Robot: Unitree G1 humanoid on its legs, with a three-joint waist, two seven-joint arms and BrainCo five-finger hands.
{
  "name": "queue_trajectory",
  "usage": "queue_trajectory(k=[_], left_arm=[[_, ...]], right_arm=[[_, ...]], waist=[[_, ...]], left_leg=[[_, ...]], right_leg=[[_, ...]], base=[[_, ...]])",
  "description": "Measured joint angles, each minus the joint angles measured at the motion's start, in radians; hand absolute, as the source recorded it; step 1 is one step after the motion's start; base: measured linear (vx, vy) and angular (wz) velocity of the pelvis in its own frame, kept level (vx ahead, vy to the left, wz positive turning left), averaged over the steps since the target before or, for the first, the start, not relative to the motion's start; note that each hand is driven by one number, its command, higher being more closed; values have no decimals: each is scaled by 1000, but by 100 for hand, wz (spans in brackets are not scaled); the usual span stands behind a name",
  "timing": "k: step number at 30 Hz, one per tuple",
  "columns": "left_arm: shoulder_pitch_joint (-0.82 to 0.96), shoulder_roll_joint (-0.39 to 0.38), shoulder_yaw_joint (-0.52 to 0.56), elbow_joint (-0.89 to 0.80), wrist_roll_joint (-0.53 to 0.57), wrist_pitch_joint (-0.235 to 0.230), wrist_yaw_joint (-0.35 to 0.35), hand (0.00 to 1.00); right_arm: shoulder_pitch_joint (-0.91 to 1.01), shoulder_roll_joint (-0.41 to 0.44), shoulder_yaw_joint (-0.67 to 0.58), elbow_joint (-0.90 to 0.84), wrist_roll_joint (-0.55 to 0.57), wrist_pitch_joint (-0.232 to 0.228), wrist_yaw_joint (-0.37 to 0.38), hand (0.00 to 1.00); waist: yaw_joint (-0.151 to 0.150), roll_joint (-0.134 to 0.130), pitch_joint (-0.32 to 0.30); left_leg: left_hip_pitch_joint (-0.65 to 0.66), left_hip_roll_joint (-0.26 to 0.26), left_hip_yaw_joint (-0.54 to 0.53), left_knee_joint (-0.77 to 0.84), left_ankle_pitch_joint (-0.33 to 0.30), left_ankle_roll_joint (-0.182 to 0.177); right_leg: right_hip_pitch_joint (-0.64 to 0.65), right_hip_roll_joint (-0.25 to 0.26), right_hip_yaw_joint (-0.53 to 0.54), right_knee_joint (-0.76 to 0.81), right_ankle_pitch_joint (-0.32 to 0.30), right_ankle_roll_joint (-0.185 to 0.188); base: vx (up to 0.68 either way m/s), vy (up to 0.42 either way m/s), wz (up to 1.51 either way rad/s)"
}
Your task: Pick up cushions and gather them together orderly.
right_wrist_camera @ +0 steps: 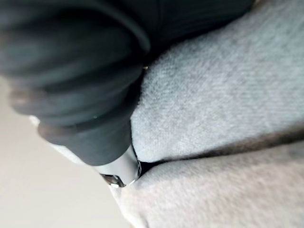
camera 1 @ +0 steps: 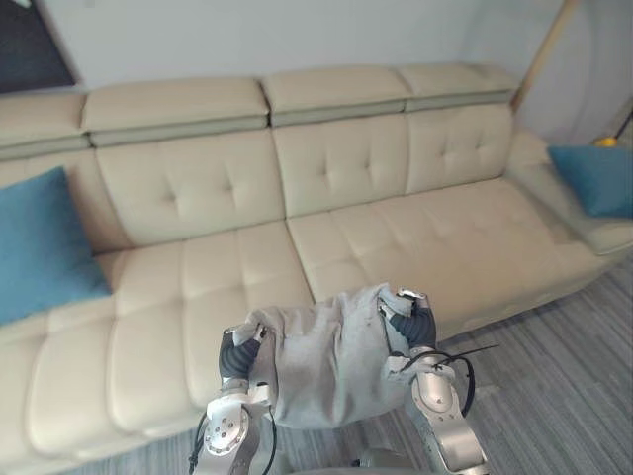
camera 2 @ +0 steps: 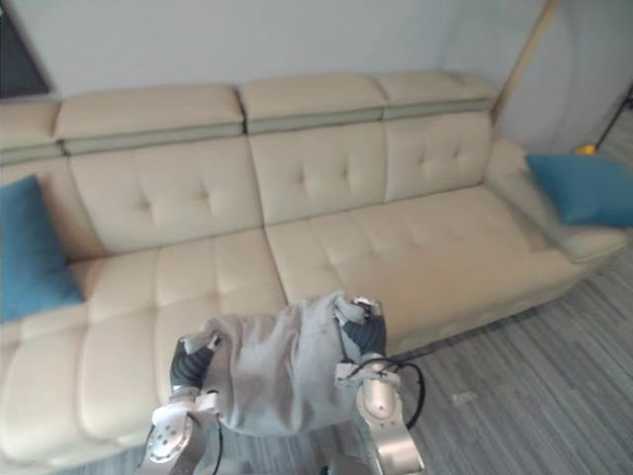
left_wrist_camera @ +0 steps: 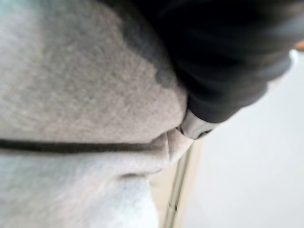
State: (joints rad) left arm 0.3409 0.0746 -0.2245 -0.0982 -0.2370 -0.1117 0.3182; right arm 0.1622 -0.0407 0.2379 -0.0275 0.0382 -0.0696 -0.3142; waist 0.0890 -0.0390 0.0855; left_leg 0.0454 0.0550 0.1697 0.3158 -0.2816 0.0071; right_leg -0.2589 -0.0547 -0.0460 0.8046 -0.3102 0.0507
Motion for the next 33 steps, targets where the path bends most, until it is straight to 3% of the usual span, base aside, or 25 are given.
queue_trajectory(k=[2, 4, 5, 6, 7, 8, 11, 15, 17, 19, 20, 21, 23, 25, 26, 29, 33], left_arm=[[-29, 11, 1, 8, 0, -1, 0, 100], [-44, 20, 6, 23, 0, -1, 0, 100], [-51, 29, 8, 35, 0, -1, 0, 100], [-58, 36, 8, 40, 0, -1, -1, 100], [-61, 41, 8, 39, 0, -1, -2, 100], [-87, 40, 6, 75, 1, 3, -14, 100], [-103, 30, 7, 80, 1, 10, -23, 100], [-141, 17, 6, 78, 0, 9, -38, 100], [-138, 8, 7, 75, 0, 9, -41, 100], [-126, -9, 9, 69, 0, 9, -43, 100], [-120, -30, 25, 69, -1, 9, -45, 100], [-115, -40, 34, 68, -1, 10, -47, 100], [-115, -44, 34, 56, -1, 10, -59, 100], [-115, -51, 32, 49, 0, 9, -68, 100], [-115, -48, 30, 51, 1, 9, -69, 100], [-112, -40, 23, 47, 5, 7, -70, 100], [-110, -14, -5, 47, 20, 7, -77, 100]], right_arm=[[-1, 0, -1, 11, 0, 1, 2, 100], [-2, 0, -2, 18, 0, 2, 15, 100], [-2, 0, 0, 23, 0, 3, 24, 100], [-2, -2, 0, 23, 0, 4, 29, 100], [-4, -1, 0, 23, 0, 4, 29, 100], [-21, -20, -4, 43, 0, 2, 30, 100], [-42, -35, -5, 57, 1, 11, 34, 100], [-9, -38, -33, -6, 3, 11, 41, 100], [24, -37, -34, -59, 4, 11, 43, 100], [41, -39, -35, -104, 5, 11, 44, 100], [38, -40, -35, -117, 6, 11, 44, 100], [37, -37, -35, -117, 9, 11, 45, 100], [28, -37, -42, -118, 13, 10, 46, 100], [23, -38, -55, -117, 18, 9, 46, 100], [22, -29, -71, -101, 21, 10, 49, 100], [34, -9, -80, -98, 20, 14, 58, 100], [36, 0, -96, -93, 19, 14, 65, 100]], waist=[[-10, -3, 1], [-22, -1, 2], [-36, -2, 3], [-42, -20, 9], [-44, -35, 15], [-54, -15, 46], [-42, 10, 66], [-39, 15, 68], [-36, 13, 66], [-36, 25, 69], [-28, 31, 73], [-10, 24, 68], [0, 19, 62], [-3, 27, 46], [10, 27, 36], [4, 11, 13], [1, -4, -9]], left_leg=[[-7, 28, -40, -5, -2, -3], [-3, 45, -70, -8, -3, -5], [14, 49, -98, -23, -4, -6], [33, 36, -123, -19, -13, -23], [42, 24, -137, -15, -24, -40], [79, 29, -211, -12, -69, -83], [56, 26, -322, -37, -58, -64], [39, 91, -395, -36, -95, -54], [14, 101, -413, 18, -76, -73], [-88, 103, -384, 236, -67, -75], [-171, 118, -318, 407, -20, -81], [-209, 146, -240, 473, -25, -75], [-242, 150, -145, 391, -61, -43], [-251, 143, -91, 210, -30, -25], [-220, 122, -81, 118, 54, -75], [-166, 64, -67, 29, 84, -54], [-108, 19, -59, -74, 118, -42]], right_leg=[[-34, 12, -13, -130, 8, -14], [-48, 30, 26, -282, 62, -14], [-48, 43, 77, -414, 141, -6], [-18, 37, 118, -547, 244, -12], [-2, 29, 133, -592, 285, -17], [41, 39, 122, -616, 386, -6], [33, 70, 102, -614, 354, -31], [30, 104, 14, -569, 292, -56], [43, 102, -24, -566, 267, -68], [79, 102, -66, -587, 259, -80], [117, 102, -78, -601, 258, -100], [144, 92, -78, -615, 251, -107], [171, 69, -88, -639, 249, -106], [172, 49, -106, -651, 248, -100], [179, 41, -92, -654, 251, -63], [225, -1, -76, -714, 280, -25], [250, -35, -69, -742, 281, -22]], base=[[232, -126, 29], [237, -195, 42], [195, -194, 53], [311, -314, 57], [231, -282, 65], [178, -228, 46], [116, -213, 19], [76, -148, 51], [102, -84, 74], [97, -30, 52], [116, 15, 34], [116, 25, 26], [130, 55, 25], [129, 122, 17], [178, 161, -2], [158, 125, 7], [131, 93, 7]])
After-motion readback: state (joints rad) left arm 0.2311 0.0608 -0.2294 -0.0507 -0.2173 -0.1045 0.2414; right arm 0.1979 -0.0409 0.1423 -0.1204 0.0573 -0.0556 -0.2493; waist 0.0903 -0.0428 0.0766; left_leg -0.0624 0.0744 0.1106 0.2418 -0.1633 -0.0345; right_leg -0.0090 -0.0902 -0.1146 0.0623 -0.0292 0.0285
